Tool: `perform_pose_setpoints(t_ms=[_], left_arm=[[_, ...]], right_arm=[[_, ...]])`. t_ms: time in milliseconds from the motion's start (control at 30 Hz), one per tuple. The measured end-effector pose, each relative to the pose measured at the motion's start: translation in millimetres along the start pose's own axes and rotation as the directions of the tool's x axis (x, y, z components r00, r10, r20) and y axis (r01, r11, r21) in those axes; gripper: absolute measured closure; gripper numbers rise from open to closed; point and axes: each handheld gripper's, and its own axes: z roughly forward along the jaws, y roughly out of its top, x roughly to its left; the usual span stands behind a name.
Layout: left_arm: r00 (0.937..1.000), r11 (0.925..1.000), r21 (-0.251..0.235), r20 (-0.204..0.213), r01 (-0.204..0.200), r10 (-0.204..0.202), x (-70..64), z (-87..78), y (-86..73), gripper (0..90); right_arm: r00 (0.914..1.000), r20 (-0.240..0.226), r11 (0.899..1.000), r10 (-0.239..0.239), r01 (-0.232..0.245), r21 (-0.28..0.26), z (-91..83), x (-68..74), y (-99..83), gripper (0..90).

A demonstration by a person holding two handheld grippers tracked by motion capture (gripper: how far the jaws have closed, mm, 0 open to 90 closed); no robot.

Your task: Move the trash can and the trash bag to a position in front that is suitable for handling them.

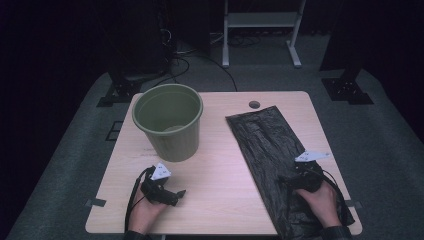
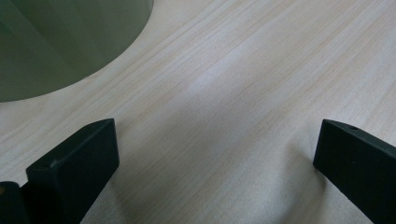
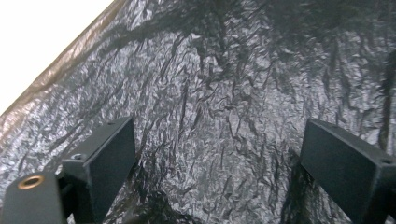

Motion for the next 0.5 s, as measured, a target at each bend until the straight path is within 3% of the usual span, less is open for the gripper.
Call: perform_pose_setpoints(t_ms=[167,500], left_arm=[[0.9996,0.9997,-0.010,0.011,0.024,-0.024,3.1,-3.8,-2.5,0.0],[0.9982,0.9981,-0.016,0.010,0.059,-0.059,4.6,-11.0,-3.4,0.0]], right_arm=[[0.9996,0.015,1.000,-0.025,0.024,0.011,3.9,2.8,-1.5,9.6],[0.9994,0.033,1.000,-0.009,0.010,-0.022,3.3,3.8,-6.2,9.7]])
